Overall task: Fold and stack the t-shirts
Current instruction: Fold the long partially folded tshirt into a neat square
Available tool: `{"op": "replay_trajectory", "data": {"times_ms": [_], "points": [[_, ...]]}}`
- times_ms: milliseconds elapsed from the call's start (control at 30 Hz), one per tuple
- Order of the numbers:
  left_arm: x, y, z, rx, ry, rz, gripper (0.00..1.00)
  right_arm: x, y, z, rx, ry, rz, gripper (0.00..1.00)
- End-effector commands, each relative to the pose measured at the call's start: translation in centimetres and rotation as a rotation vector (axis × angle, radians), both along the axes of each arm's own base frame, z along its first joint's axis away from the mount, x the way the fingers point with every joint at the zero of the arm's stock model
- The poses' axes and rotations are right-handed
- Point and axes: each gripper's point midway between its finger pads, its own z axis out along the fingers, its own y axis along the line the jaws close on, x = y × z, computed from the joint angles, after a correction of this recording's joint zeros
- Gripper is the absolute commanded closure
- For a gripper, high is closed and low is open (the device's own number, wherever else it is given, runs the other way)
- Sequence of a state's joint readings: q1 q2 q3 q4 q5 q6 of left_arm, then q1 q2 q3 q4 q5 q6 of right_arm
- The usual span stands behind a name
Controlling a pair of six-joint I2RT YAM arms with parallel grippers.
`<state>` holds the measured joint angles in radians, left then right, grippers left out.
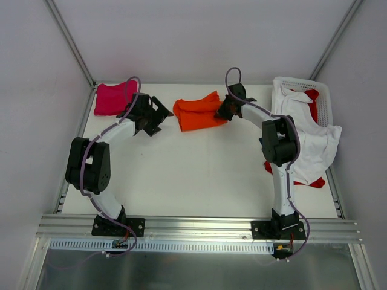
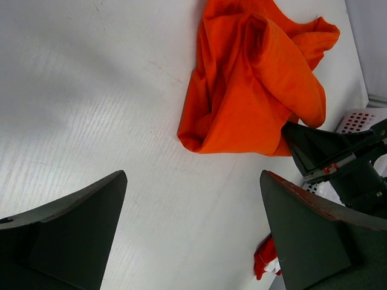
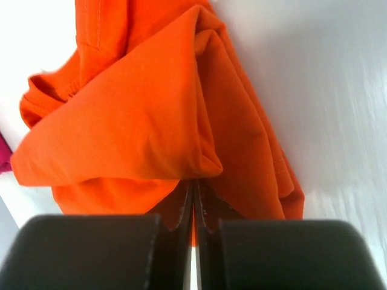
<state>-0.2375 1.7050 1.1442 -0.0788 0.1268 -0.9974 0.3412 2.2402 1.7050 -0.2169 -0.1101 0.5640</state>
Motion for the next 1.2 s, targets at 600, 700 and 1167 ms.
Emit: {"op": "replay_trajectory", "data": {"times_ms": [600,700,1167], "points": [[0.7,-2.9,-0.9,-0.006,-0.001,-0.101,0.08,11.6,3.8,3.2,0.192,-0.212,-0.053,0.98],[0.6,-2.9,-1.2,0.0,0.002,-0.11,0.09,13.8,6.3,3.8,0.345,-0.311,-0.06,0.92],[0.1,-2.7,-2.3,0.022,0.023,-0.094,0.1,13.7,9.6,21.3,0.513,-0.819,0.015,0.01]]}}
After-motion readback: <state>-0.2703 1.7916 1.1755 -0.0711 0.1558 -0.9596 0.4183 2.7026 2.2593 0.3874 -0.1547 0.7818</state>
